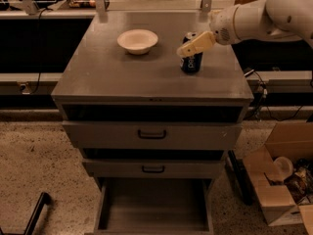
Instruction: Pick pepsi can from bottom drawer and place on counter
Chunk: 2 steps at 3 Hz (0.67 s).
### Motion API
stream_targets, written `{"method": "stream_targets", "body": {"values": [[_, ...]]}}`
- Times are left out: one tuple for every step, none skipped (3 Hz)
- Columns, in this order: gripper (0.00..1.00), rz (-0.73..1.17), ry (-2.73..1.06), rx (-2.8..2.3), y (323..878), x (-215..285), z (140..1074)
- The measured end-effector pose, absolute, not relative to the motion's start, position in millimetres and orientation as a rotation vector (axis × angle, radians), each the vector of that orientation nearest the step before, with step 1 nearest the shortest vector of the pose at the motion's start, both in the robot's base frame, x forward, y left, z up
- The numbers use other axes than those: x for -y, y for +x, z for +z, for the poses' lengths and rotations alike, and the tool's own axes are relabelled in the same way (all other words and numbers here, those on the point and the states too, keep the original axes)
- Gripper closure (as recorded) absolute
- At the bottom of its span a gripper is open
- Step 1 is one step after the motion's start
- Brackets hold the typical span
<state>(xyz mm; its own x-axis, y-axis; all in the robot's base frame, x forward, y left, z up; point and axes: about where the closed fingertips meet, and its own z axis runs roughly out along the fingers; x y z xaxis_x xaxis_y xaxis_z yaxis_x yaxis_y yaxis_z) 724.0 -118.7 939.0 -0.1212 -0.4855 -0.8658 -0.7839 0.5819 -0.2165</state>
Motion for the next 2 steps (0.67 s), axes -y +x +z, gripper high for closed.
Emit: {"method": "stream_targets", "body": {"values": [[0.0, 0.367, -1.073, -1.649, 695, 137, 958], [0.0, 0.302, -1.103, -1.607, 687, 158, 961]]}}
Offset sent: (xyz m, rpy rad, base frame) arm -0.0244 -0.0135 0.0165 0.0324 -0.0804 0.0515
